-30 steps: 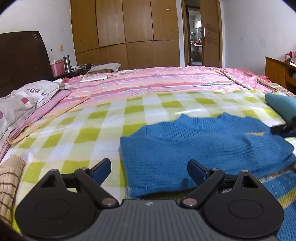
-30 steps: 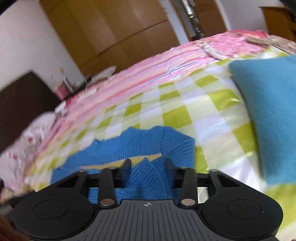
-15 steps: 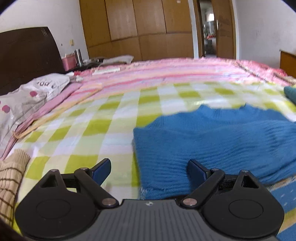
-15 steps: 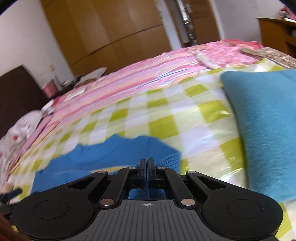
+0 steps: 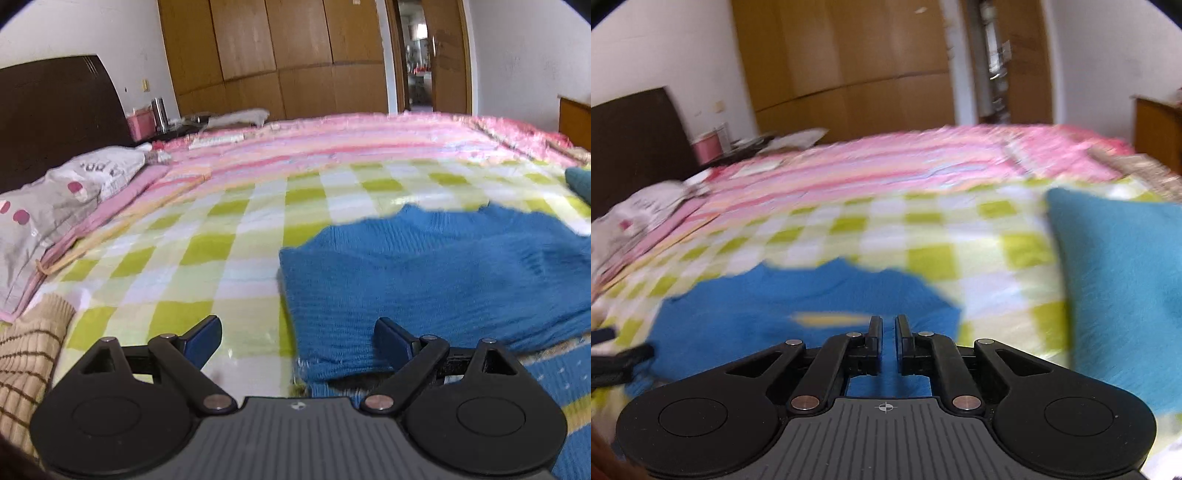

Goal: Fold small clothes

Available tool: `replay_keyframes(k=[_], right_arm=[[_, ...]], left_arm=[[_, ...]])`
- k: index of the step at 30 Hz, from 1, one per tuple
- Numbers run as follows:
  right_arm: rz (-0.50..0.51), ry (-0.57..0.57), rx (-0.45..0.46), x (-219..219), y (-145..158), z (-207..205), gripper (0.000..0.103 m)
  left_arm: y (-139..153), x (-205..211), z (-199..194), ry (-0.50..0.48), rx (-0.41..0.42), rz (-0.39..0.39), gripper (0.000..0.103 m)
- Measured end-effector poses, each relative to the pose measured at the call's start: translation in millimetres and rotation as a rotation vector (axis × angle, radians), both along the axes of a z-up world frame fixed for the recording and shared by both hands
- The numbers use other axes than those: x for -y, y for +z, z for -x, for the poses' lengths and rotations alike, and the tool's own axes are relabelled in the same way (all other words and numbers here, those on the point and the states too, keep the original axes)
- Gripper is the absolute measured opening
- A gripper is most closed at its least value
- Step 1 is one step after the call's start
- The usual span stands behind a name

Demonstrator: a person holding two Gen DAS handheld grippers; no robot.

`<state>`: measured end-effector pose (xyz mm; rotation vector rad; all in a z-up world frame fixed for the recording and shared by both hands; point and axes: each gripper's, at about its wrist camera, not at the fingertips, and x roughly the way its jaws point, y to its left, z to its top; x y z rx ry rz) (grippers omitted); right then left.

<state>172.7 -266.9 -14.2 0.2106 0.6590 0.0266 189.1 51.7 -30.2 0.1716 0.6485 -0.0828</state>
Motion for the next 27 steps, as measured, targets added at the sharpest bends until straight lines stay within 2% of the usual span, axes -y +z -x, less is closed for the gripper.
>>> replay_keyframes(k=[2, 4, 7, 13, 18, 23, 27], right_arm=[[-0.002, 0.009, -0.068, -2.6, -12.1, -4.7, 0.010], [-0.005, -0.013, -0.130, -0.2, -25.6, -10.4, 0.010], [-0.051, -0.031, -0.129, 5.7, -23.2, -7.5, 0.010], [-0.058, -0.009, -0.108, 4.6, -8.4, 17.6, 0.010], [-0.079, 0.001, -0.139, 2.3, -9.1, 48.1, 0.011], [-0.120, 0.017, -0.180, 3.0, -7.4, 82.3, 0.014], [-0.126, 0.040, -0.208, 3.4, -5.5, 112.6, 0.016]], left_arm=[[-6.2, 1.0, -2.3, 0.001, -0.035, -0.015, 0.095], [-5.2, -0.5, -0.2, 0.002, -0.036, -0.016, 0.095], [2.4, -4.5, 6.2, -0.002, -0.021, -0.006, 0.095], [8.9, -9.6, 22.7, -0.014, -0.027, 0.009, 0.095], [10.5, -16.6, 46.9, -0.031, -0.053, 0.021, 0.094], [14.1, -33.0, 79.0, -0.059, -0.097, 0.069, 0.094], [14.1, -42.2, 107.1, -0.085, -0.118, 0.063, 0.094]])
